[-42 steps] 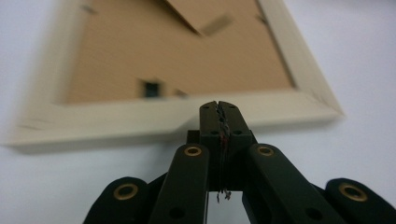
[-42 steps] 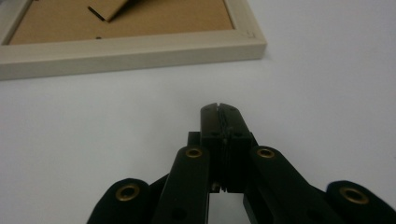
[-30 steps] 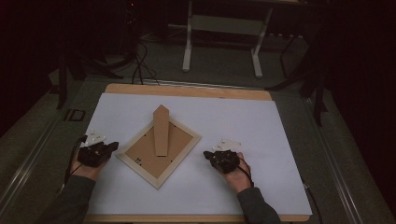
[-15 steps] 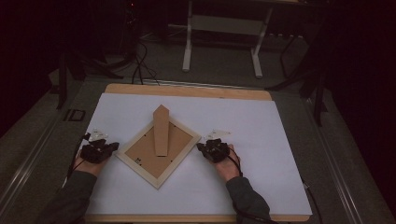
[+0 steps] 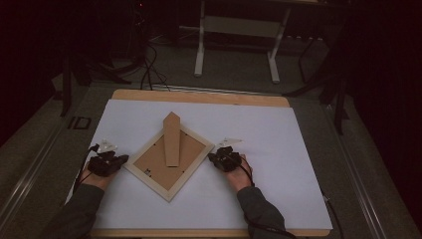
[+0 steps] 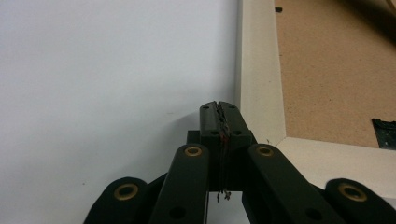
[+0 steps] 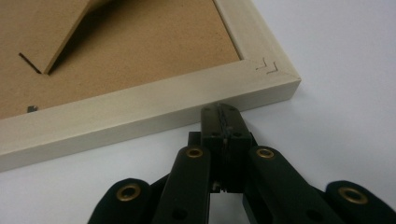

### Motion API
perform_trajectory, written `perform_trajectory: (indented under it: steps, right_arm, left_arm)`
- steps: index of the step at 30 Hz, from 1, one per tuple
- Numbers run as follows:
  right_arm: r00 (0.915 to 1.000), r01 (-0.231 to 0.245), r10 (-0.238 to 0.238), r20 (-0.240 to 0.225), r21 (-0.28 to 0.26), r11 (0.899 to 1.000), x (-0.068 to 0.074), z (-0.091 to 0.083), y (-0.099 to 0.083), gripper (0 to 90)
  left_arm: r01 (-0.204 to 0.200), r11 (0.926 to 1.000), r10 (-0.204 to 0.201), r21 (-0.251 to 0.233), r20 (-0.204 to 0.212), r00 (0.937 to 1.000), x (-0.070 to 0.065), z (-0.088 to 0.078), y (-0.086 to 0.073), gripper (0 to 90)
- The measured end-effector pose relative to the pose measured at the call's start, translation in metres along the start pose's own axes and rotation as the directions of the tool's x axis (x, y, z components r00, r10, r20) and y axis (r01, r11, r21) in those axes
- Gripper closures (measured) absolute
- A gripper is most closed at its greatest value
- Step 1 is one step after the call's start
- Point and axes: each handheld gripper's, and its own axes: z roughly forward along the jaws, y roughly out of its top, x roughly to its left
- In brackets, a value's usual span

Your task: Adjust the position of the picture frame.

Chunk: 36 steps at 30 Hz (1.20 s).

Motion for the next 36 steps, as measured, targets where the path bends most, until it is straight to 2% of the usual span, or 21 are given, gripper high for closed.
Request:
perform_trajectory:
  steps: [3, 9, 17, 22, 30, 34, 36]
  right_arm:
    - [0.9998, -0.014, 0.014, -0.013, 0.0, 1.0, -0.002, 0.001, 0.0, 89.6]
    - [0.9999, -0.016, 0.016, -0.001, 0.005, 1.0, -0.005, 0.001, 0.002, 89.6]
    - [0.9998, -0.021, 0.021, 0.004, 0.011, 1.0, -0.009, 0.001, 0.004, 89.6]
    - [0.9997, -0.02, 0.02, 0.012, 0.016, 1.0, -0.011, 0.001, 0.006, 89.6]
    - [0.9995, -0.028, 0.027, 0.019, 0.021, 0.999, -0.017, 0.002, 0.011, 89.6]
    - [0.9996, -0.01, 0.009, 0.026, 0.026, 1.0, -0.018, 0.001, 0.016, 89.6]
    - [0.9995, -0.003, 0.002, 0.03, 0.03, 1.0, -0.019, 0.001, 0.018, 89.6]
  left_arm:
    - [0.001, 0.9999, -0.001, -0.011, 0.013, 0.9999, -0.003, 0.0, 0.0, 90.0]
    - [-0.024, 0.9997, 0.024, -0.008, 0.046, 0.9987, -0.014, 0.001, 0.0, 90.0]
    - [-0.024, 0.9997, 0.024, -0.002, 0.084, 0.9962, -0.027, 0.002, -0.005, 90.0]
    - [-0.043, 0.9991, 0.042, 0.004, 0.105, 0.9936, -0.037, 0.001, -0.006, 90.0]
    - [-0.092, 0.9957, 0.09, 0.007, 0.147, 0.985, -0.058, 0.0, -0.009, 90.0]
    - [-0.106, 0.9943, 0.104, 0.007, 0.156, 0.9823, -0.064, -0.001, -0.009, 90.0]
    - [-0.121, 0.9926, 0.117, 0.011, 0.171, 0.9783, -0.072, -0.002, -0.01, 90.0]
